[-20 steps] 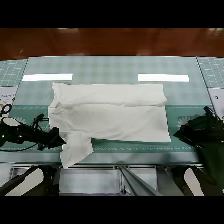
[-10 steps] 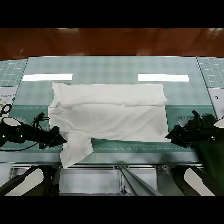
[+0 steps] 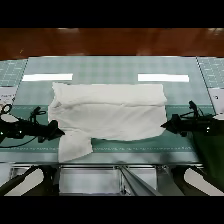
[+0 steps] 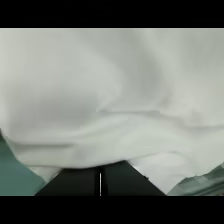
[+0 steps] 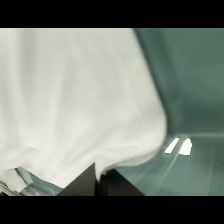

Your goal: Fold the shirts.

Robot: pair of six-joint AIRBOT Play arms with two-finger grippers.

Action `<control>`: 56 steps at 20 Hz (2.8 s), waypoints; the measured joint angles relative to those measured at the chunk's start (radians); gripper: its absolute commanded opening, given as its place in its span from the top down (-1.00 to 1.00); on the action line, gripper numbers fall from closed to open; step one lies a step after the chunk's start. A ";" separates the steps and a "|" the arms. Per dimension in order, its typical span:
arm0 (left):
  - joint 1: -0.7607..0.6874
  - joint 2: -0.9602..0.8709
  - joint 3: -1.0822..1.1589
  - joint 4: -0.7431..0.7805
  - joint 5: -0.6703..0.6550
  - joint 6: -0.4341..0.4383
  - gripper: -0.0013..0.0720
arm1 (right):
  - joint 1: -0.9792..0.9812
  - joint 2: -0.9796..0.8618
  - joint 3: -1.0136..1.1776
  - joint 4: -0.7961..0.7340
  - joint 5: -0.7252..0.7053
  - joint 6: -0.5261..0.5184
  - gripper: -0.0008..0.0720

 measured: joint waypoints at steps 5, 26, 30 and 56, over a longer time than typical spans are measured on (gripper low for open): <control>-0.016 -0.042 0.219 -0.039 -0.010 -0.024 0.92 | 0.001 -0.047 0.183 0.026 0.031 0.006 0.91; -0.177 -0.697 1.033 -0.119 0.013 -0.151 0.91 | 0.132 -0.545 0.755 0.109 -0.102 0.076 0.88; -0.178 -0.721 1.051 -0.119 0.020 -0.151 -0.41 | 0.132 -0.581 0.772 0.143 -0.133 0.080 -0.16; -0.234 0.257 0.266 -0.101 0.236 0.025 -0.41 | 0.048 -0.545 0.585 0.146 -0.092 0.052 -0.18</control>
